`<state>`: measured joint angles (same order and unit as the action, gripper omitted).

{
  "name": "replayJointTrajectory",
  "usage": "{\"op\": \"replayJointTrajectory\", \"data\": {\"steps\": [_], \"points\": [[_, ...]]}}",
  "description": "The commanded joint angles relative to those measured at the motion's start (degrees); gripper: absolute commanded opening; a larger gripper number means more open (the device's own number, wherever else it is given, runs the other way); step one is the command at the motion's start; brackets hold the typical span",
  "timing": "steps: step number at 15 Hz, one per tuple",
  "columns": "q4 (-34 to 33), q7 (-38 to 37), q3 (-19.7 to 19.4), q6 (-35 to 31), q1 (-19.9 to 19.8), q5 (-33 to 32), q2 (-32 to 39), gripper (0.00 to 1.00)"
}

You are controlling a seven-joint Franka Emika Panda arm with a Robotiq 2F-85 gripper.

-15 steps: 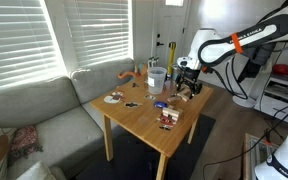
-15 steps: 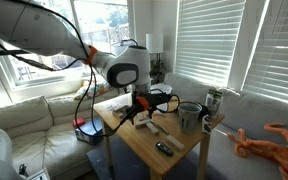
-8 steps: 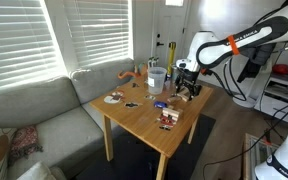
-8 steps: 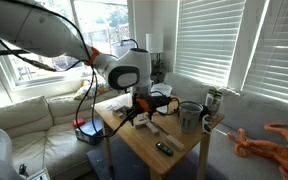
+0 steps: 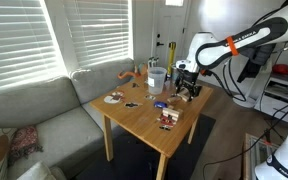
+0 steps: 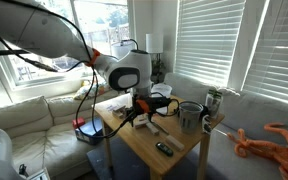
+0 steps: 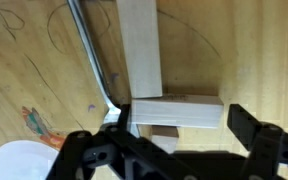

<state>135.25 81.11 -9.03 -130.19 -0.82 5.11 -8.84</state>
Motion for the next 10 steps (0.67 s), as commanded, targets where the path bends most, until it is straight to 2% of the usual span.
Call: {"op": "replayJointTrajectory", "data": {"steps": [1,3,10], "points": [[-0.1,1.0,0.4,-0.2,-0.5,0.8,0.5,0.81],[-0.2,1.0,0.5,-0.1,-0.5,0.7,0.6,0.60],[-0.3,5.0,1.7,2.4,0.7,-0.1,-2.7,0.58]]}}
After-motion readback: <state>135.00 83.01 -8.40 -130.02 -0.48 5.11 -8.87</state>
